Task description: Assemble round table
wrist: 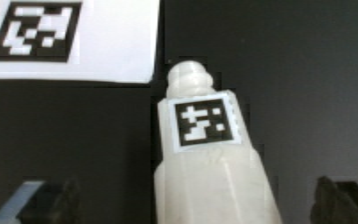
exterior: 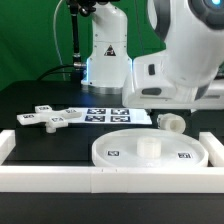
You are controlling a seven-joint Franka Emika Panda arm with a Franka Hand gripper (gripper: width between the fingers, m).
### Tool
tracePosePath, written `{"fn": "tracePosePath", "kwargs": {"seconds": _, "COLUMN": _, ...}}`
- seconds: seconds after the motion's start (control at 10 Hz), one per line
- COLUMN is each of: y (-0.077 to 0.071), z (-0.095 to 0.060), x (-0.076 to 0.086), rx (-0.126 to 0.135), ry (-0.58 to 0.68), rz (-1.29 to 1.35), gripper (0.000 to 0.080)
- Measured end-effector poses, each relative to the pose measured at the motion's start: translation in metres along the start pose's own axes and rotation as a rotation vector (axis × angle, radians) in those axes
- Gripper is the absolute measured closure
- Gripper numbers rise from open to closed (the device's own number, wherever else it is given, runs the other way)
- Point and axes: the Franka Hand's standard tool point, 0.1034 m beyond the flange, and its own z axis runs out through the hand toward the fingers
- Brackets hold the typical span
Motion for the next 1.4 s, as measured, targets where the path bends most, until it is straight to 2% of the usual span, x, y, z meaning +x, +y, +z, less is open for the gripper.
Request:
{"fn": "tracePosePath", "kwargs": {"seconds": 0.2, "y": -0.001, "z": 0.005, "x": 0.004, "rx": 0.000, "ry": -0.028, "rz": -0.002, "gripper": 0.0151}}
{"fn": "tracePosePath", "kwargs": {"seconds": 0.5, "y": -0.004, "z": 0.013, "x": 0.012, "rx": -0.002, "ry": -0.006, "rz": -0.003, "gripper": 0.0151}}
{"fn": "tracePosePath", "kwargs": {"seconds": 0.8, "y": -0.004, "z": 0.019, "x": 0.012, "rx": -0.003, "ry": -0.009, "rz": -0.002, "gripper": 0.0151}}
{"fn": "tracePosePath", "kwargs": {"seconds": 1.0, "y": -0.004, "z": 0.020, "x": 0.012, "rx": -0.003, "ry": -0.009, "rz": -0.002, "gripper": 0.0398}}
{"fn": "tracePosePath", "kwargs": {"seconds": 1.3, "y": -0.002, "z": 0.017, "x": 0.012, "rx": -0.001, "ry": -0.004, "rz": -0.017, "gripper": 0.0394}}
{"fn": "tracePosePath", "kwargs": {"seconds": 1.4, "y": -0.002, "z": 0.012, "x": 0.007, "rx": -0.004, "ry": -0.012, "rz": -0.022, "gripper": 0.0394}}
